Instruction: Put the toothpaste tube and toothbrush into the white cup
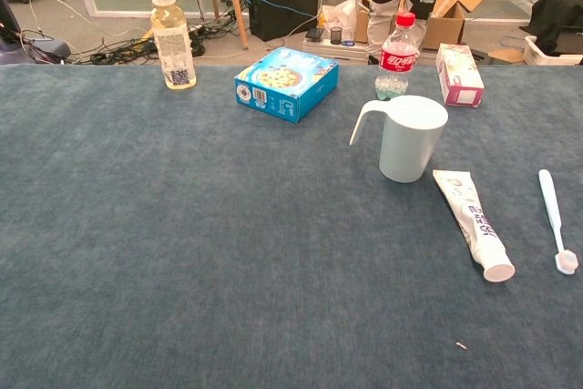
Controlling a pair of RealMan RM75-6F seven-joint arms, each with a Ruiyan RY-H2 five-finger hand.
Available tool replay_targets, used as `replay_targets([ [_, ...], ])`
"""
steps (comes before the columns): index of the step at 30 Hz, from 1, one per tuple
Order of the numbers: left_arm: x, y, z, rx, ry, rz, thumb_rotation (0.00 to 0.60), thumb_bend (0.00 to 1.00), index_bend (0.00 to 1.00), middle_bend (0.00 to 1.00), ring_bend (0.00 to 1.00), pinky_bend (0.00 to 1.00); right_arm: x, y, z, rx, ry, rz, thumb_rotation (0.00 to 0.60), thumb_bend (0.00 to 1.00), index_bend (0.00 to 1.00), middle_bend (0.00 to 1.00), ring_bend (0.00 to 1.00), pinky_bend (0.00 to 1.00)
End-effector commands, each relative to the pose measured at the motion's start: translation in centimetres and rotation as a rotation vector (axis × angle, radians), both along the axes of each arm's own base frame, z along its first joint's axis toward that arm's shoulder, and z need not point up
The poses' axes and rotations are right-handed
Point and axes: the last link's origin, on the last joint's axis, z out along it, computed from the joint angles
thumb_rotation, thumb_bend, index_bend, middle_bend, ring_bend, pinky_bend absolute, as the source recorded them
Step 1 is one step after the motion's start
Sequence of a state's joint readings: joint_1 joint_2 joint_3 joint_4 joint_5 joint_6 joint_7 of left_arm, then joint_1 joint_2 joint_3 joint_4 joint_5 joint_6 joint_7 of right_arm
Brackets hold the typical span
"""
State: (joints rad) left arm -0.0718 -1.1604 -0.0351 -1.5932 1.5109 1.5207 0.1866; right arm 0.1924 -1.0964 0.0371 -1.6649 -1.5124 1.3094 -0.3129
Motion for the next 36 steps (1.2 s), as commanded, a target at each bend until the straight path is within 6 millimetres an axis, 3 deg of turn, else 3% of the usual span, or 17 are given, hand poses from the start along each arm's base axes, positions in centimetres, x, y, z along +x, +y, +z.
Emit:
replay_targets([
  [1, 0.0, 0.0, 0.0, 0.002, 0.000, 0.001, 0.600, 0.00, 0.67, 0.40, 0.46, 0.29, 1.6, -1.5, 0.2, 0.045, 0.085, 0.093, 0.600, 0.08, 0.24, 0.44, 0.50, 0.68],
  [5, -0.1, 0.0, 0.0, 0.002, 0.000, 0.004, 0.600, 0.00, 0.67, 0.40, 0.46, 0.29, 2.9, -2.6, -0.4, 0.129, 0.130, 0.141, 0.600, 0.08, 0.27, 0.67, 0.75, 0.85],
  [9, -0.1, 0.0, 0.1, 0.003, -0.002, 0.007, 0.600, 0.00, 0.67, 0.40, 0.46, 0.29, 3.5, -3.2, -1.1, 0.252, 0.143, 0.110, 0.600, 0.13, 0.31, 0.84, 0.90, 0.96],
  [14, -0.1, 0.0, 0.2, 0.004, -0.004, 0.007, 0.600, 0.00, 0.67, 0.40, 0.46, 0.29, 3.5, -3.5, -2.2, 0.338, 0.149, 0.042, 0.600, 0.42, 0.33, 0.98, 1.00, 1.00],
  [17, -0.1, 0.0, 0.2, 0.003, -0.005, 0.008, 0.600, 0.00, 0.67, 0.40, 0.46, 0.29, 3.2, -3.4, -3.2, 0.367, 0.126, -0.024, 0.600, 0.54, 0.33, 1.00, 1.00, 1.00],
  [22, -0.2, 0.0, 0.2, 0.002, -0.007, 0.009, 0.600, 0.00, 0.67, 0.40, 0.46, 0.30, 2.8, -3.5, -4.8, 0.392, 0.054, -0.141, 0.600, 0.64, 0.33, 1.00, 1.00, 1.00],
  [28, -0.2, 0.0, 0.3, 0.006, -0.011, 0.009, 0.600, 0.00, 0.67, 0.40, 0.46, 0.30, 2.8, -3.5, -6.1, 0.458, -0.027, -0.250, 0.600, 0.65, 0.32, 1.00, 1.00, 1.00],
  [36, -0.2, 0.0, 0.5, 0.010, -0.014, 0.008, 0.600, 0.00, 0.67, 0.40, 0.46, 0.30, 3.3, -3.9, -7.5, 0.508, -0.051, -0.271, 0.600, 0.65, 0.32, 1.00, 1.00, 1.00],
])
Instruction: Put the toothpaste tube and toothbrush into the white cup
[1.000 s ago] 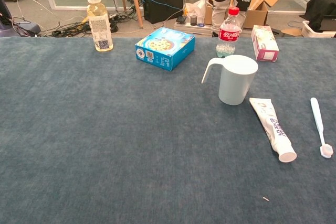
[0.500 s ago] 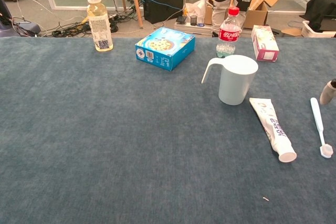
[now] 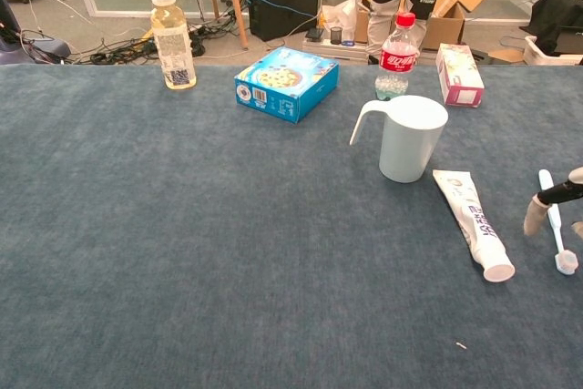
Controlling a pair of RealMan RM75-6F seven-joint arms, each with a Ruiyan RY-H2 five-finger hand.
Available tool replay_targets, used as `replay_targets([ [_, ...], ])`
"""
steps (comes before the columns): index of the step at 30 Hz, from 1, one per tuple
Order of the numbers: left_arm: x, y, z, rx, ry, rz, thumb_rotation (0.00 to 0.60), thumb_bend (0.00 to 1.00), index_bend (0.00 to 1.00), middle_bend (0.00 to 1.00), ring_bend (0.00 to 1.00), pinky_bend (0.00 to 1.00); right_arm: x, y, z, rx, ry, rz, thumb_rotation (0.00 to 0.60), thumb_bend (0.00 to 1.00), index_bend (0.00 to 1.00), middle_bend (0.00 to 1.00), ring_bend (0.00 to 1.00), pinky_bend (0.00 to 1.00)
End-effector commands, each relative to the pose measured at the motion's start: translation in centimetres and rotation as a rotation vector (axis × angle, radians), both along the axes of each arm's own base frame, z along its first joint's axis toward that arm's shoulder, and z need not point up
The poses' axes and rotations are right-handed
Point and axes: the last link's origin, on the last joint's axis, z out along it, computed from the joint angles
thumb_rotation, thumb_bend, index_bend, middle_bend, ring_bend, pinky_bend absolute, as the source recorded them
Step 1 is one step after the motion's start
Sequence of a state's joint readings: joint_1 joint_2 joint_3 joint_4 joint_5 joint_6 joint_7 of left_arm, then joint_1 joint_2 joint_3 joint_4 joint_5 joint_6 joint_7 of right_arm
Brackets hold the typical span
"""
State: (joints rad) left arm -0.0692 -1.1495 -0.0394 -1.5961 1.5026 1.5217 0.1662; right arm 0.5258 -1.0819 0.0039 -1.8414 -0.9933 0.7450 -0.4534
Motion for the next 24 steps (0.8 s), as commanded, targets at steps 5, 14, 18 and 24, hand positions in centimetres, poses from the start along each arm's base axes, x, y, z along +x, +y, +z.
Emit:
replay_targets([
  [5, 0.0, 0.0, 0.2, 0.006, -0.002, 0.000, 0.600, 0.00, 0.67, 0.40, 0.46, 0.30, 0.3, -0.5, -1.2, 0.023, -0.011, -0.002, 0.600, 0.65, 0.32, 1.00, 1.00, 1.00],
  [14, 0.0, 0.0, 0.6, 0.018, -0.001, 0.003, 0.600, 0.00, 0.67, 0.40, 0.46, 0.31, 2.1, -1.1, -3.3, 0.071, -0.076, 0.011, 0.600, 0.66, 0.32, 1.00, 1.00, 1.00],
  [18, 0.0, 0.0, 0.7, 0.023, 0.001, 0.009, 0.600, 0.00, 0.67, 0.40, 0.46, 0.31, 2.9, -1.2, -4.1, 0.096, -0.109, 0.022, 0.600, 0.67, 0.32, 1.00, 1.00, 1.00],
  [24, 0.0, -0.1, 1.1, 0.036, -0.002, 0.013, 0.600, 0.00, 0.67, 0.40, 0.46, 0.31, 3.9, -1.2, -4.5, 0.118, -0.148, 0.039, 0.600, 0.68, 0.32, 1.00, 1.00, 1.00],
])
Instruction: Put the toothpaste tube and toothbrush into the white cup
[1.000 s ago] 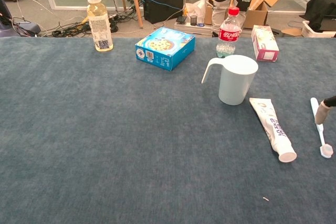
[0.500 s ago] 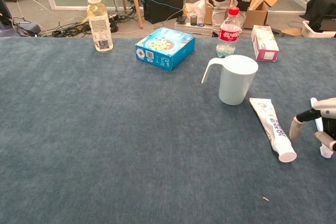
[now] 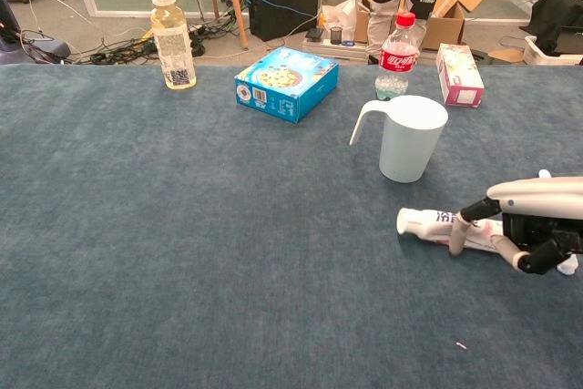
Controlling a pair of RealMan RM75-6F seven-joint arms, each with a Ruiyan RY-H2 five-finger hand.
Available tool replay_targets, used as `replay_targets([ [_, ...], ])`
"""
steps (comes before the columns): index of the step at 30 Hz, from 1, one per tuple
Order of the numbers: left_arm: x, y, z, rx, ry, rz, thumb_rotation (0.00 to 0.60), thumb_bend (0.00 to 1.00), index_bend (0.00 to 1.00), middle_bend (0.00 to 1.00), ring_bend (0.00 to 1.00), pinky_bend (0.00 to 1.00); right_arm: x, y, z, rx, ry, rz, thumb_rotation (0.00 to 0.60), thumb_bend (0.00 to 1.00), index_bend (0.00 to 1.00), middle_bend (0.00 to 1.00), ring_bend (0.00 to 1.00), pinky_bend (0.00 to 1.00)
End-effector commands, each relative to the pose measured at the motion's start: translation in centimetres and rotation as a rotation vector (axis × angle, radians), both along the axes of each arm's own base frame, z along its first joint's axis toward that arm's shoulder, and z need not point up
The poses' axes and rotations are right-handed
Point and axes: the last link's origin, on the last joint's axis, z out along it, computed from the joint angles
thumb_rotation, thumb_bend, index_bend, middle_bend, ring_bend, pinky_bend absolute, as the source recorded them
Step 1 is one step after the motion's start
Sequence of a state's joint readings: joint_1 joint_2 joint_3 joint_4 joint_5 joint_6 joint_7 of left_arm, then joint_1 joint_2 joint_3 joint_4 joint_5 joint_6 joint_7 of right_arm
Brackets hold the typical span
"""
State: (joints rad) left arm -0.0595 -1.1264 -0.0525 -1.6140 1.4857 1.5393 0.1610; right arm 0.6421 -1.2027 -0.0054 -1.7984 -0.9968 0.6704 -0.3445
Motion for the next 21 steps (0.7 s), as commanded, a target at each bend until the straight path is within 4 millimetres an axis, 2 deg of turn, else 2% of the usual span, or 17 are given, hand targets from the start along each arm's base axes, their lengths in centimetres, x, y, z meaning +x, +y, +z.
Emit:
replay_targets([
  [1, 0.0, 0.0, 0.1, 0.003, -0.001, 0.001, 0.600, 0.00, 0.67, 0.40, 0.46, 0.31, 0.5, 0.1, 0.2, 0.003, -0.017, 0.011, 0.600, 0.68, 0.32, 1.00, 1.00, 1.00],
  [6, 0.0, -0.1, 0.1, 0.001, -0.003, 0.001, 0.600, 0.00, 0.67, 0.40, 0.46, 0.31, 1.1, 0.4, 1.9, -0.031, -0.050, 0.021, 0.600, 0.67, 0.32, 1.00, 1.00, 1.00],
  [9, 0.1, -0.1, 0.1, -0.001, -0.002, 0.000, 0.600, 0.00, 0.67, 0.40, 0.46, 0.32, 1.6, 0.8, 3.1, -0.064, -0.079, 0.035, 0.600, 0.63, 0.33, 1.00, 1.00, 1.00],
  [15, 0.0, 0.0, -0.1, -0.007, 0.002, 0.001, 0.600, 0.00, 0.67, 0.40, 0.46, 0.32, 2.5, 0.7, 4.9, -0.204, -0.122, 0.105, 0.600, 0.41, 0.37, 1.00, 1.00, 1.00],
  [17, 0.0, 0.0, -0.1, -0.009, 0.001, 0.001, 0.600, 0.00, 0.67, 0.40, 0.46, 0.33, 2.5, 0.6, 4.9, -0.263, -0.119, 0.128, 0.600, 0.31, 0.37, 1.00, 1.00, 1.00],
  [21, 0.0, 0.0, -0.1, -0.009, 0.000, 0.002, 0.600, 0.00, 0.67, 0.40, 0.46, 0.33, 2.6, 0.1, 4.0, -0.338, -0.099, 0.132, 0.600, 0.21, 0.38, 1.00, 1.00, 1.00],
])
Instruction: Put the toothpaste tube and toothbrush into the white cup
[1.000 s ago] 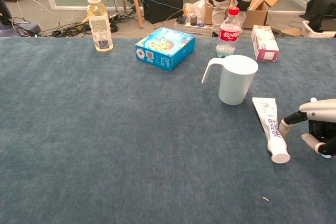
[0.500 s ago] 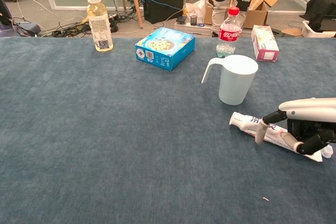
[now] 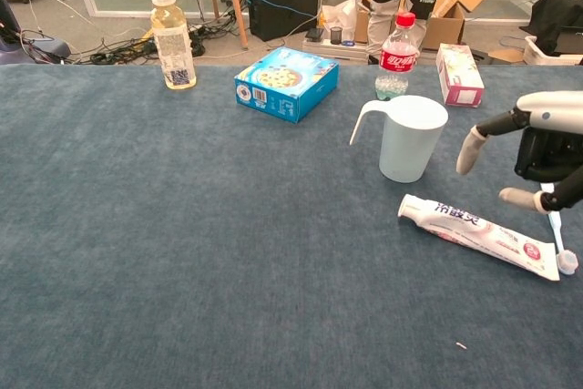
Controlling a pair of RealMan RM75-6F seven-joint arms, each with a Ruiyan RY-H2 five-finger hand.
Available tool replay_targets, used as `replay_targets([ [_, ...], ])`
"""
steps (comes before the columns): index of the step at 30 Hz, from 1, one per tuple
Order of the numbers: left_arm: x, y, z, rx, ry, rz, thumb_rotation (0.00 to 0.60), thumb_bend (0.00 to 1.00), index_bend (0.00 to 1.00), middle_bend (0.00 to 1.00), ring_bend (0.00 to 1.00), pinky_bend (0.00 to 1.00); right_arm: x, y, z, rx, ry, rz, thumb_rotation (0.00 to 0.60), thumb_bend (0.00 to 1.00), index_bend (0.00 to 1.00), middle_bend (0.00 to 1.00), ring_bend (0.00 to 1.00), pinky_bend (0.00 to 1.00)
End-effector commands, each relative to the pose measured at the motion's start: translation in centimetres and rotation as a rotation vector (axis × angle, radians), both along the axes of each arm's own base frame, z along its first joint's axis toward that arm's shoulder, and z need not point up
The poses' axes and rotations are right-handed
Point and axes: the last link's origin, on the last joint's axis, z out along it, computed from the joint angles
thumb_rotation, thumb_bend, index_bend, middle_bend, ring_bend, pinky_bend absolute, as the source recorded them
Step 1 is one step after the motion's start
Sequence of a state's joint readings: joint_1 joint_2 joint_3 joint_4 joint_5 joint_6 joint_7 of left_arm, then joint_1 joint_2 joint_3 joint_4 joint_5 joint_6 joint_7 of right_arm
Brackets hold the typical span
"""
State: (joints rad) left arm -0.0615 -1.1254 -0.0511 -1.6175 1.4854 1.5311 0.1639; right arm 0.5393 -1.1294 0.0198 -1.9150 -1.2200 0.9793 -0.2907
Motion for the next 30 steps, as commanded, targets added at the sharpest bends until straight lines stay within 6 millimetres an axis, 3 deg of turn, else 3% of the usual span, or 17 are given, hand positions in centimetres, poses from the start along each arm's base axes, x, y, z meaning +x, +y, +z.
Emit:
replay_targets([
  [1, 0.0, 0.0, 0.0, 0.000, 0.000, 0.000, 0.600, 0.00, 0.67, 0.40, 0.46, 0.33, 0.1, -0.3, -1.0, -0.072, 0.014, -0.004, 0.600, 0.19, 0.38, 1.00, 1.00, 1.00],
  [9, -0.1, 0.0, 0.2, 0.002, -0.008, 0.001, 0.600, 0.00, 0.67, 0.40, 0.46, 0.33, 0.4, -1.2, -3.1, -0.113, 0.082, -0.054, 0.600, 0.18, 0.39, 1.00, 1.00, 1.00],
  [30, 0.1, -0.1, 0.3, 0.001, -0.013, -0.007, 0.600, 0.00, 0.67, 0.40, 0.46, 0.34, 0.1, -2.3, -5.8, -0.108, 0.145, -0.219, 0.600, 0.18, 0.42, 1.00, 1.00, 1.00],
])
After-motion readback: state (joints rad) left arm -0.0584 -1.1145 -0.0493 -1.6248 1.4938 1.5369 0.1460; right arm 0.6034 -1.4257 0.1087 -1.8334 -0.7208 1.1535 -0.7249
